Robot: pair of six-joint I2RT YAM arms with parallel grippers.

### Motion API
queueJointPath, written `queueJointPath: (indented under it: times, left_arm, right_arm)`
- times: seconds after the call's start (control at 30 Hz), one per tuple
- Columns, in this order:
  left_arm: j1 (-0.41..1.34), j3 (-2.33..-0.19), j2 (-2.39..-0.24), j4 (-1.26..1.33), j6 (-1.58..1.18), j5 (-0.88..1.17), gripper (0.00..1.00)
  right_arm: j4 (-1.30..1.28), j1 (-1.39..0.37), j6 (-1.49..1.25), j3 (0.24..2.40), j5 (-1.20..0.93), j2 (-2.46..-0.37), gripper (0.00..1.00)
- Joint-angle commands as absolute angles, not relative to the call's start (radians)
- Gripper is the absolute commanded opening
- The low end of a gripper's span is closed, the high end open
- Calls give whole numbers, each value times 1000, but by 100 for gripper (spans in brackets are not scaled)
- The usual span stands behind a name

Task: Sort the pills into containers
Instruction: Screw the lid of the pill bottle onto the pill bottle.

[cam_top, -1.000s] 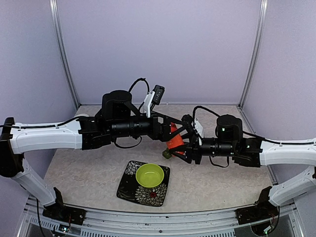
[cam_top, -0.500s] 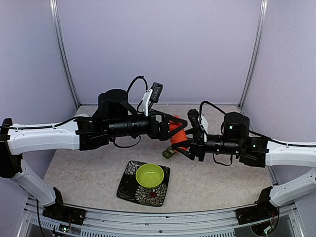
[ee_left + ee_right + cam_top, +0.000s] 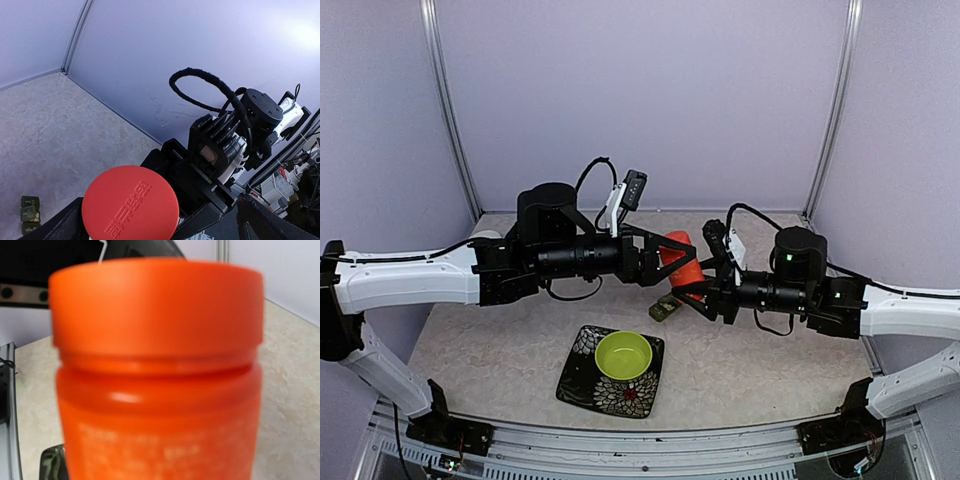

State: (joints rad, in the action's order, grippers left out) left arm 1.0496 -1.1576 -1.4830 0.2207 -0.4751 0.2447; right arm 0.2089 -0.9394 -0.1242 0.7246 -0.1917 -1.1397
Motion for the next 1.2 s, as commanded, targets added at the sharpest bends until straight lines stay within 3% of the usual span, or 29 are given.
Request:
queueJointPath:
  times: [0.0,0.8,1.17]
  left_arm:
    - [1060,-1150,-1464,262,-474,241,99]
    - [1090,-1170,-1506,297,-471,277,99]
    - [1065,-1148,-1458,247,-464,209,99]
  right_arm:
    - [195,-931,-121,745,-165,-1140,11]
    - [267,-964,-156,775,-328,-1293,9]
    - [208,-955,-135,761,-257,-1186,10]
